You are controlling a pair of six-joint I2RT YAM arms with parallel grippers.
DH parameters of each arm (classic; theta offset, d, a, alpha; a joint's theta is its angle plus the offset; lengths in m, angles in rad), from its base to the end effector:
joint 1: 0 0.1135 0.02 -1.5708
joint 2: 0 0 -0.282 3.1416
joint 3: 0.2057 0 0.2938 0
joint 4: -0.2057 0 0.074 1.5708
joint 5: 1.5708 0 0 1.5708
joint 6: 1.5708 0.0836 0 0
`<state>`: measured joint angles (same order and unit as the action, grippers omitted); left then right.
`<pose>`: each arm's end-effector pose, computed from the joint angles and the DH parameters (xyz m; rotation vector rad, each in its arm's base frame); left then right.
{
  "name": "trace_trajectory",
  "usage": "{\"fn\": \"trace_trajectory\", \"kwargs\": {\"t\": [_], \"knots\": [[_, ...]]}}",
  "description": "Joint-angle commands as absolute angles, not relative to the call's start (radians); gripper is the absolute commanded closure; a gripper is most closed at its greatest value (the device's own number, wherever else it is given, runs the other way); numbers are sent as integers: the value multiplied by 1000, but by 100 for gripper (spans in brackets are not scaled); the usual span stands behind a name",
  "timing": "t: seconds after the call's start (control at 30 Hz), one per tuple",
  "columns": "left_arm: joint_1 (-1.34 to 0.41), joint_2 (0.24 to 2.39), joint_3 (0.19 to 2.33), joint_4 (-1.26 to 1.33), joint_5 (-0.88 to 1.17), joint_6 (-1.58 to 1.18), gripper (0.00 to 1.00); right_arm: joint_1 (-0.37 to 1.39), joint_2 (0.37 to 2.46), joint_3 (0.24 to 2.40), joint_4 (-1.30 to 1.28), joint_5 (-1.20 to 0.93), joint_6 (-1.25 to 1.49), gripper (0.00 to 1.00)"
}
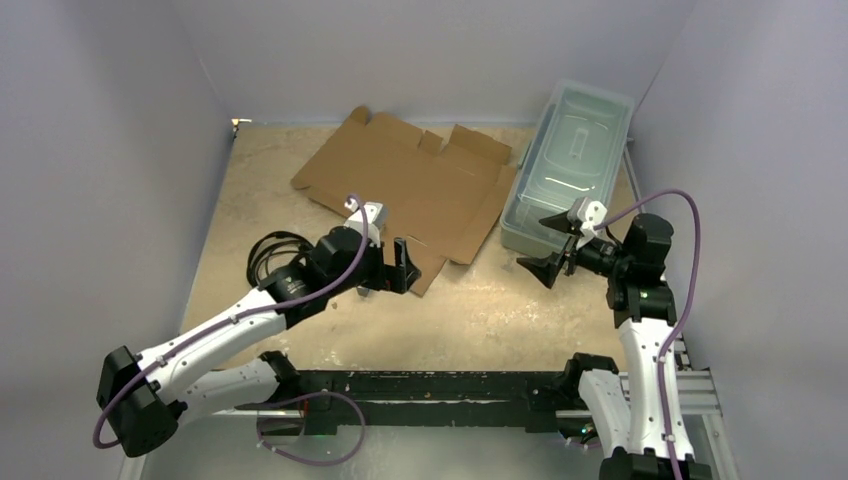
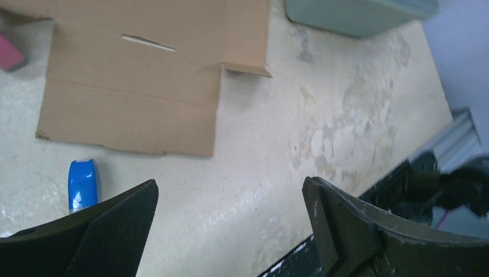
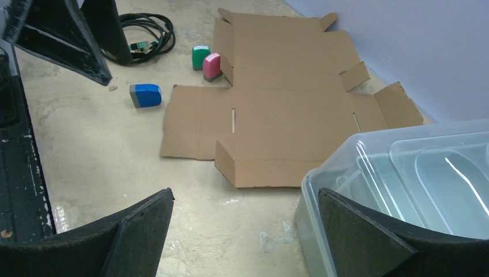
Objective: Fold the paper box
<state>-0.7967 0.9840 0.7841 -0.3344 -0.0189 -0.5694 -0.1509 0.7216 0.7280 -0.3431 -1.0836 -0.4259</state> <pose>0.2061 -0.2086 0.2698 0.2386 2.1955 -0.7786 0.2111 0.0426 0.3243 -0.9091 1.5130 0.6091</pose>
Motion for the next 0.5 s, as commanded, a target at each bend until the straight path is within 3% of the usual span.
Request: {"fn": "trace_trajectory", "kwargs": {"t": [0.0,0.1,0.23,0.4,0.47], "knots": [[-805,955,674,-165,-242,-807,3,-153,708,721,-294,-1066,-444,1],[-805,953,599,-112,-372,-987,4,-153,709,719,-285,-1058,-437,1],[-805,1076,712,-320,-514,-1160,8,-152,704,710,-278,-1034,-435,1],[-780,1223,865,-375,-609,-1049,7,-152,693,707,-275,-1025,-436,1],[-680,1248,854,-290,-510,-1002,7,-152,690,704,-273,-1022,-436,1]]}}
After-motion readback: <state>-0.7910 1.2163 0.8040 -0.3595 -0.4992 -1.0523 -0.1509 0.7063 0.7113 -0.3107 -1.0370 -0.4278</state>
